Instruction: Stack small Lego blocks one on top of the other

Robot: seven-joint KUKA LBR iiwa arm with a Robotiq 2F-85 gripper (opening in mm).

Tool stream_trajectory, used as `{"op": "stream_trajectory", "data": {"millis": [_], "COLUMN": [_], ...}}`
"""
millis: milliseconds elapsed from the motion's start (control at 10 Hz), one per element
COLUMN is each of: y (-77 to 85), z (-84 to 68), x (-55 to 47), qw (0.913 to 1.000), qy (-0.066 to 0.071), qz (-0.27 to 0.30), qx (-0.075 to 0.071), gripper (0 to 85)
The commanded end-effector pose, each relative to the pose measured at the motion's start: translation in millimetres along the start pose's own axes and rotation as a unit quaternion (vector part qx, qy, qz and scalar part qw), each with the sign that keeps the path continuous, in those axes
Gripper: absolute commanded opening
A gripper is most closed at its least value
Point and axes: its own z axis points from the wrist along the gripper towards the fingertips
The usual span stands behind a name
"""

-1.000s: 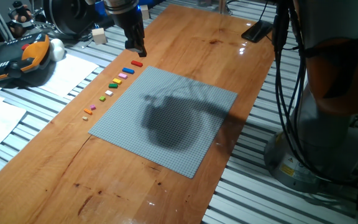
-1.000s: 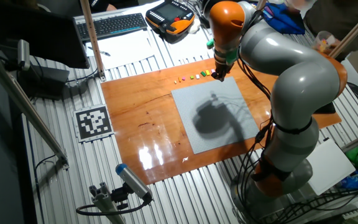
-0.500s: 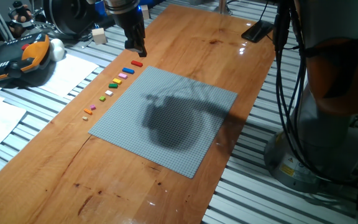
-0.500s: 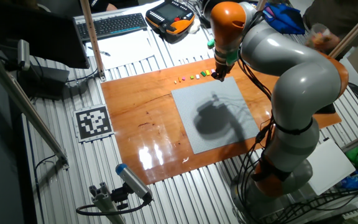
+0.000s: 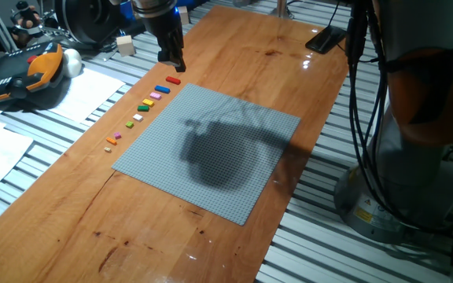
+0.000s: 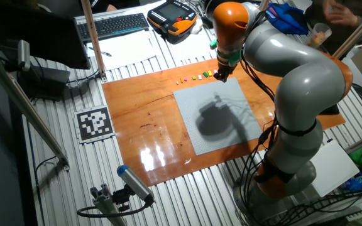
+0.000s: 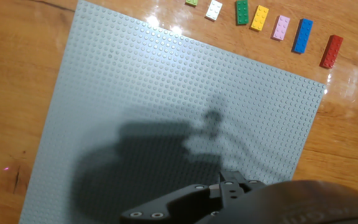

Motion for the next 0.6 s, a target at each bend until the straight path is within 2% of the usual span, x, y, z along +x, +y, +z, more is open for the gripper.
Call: {"op": "stream_trajectory", "data": {"millis": [0, 100, 200, 300, 400, 500], "y": [0.0, 0.0, 0.0, 0.0, 0.0, 0.0], "z": [-0.1, -0.1, -0.1, -0.1, -0.1, -0.1], "x": [-0.1, -0.1, -0.1, -0.1, -0.1, -0.1], "qw": [1.0, 0.9997, 0.9985, 0.9978, 0.9976, 0.9956], "qy": [-0.001, -0.013, -0.026, -0.022, -0.021, -0.044], "qz": [0.008, 0.023, 0.041, 0.048, 0.058, 0.075], "qx": [0.0, -0.001, -0.027, -0.039, -0.03, -0.035], "gripper": [0.0, 0.0, 0.0, 0.0, 0.0, 0.0]}}
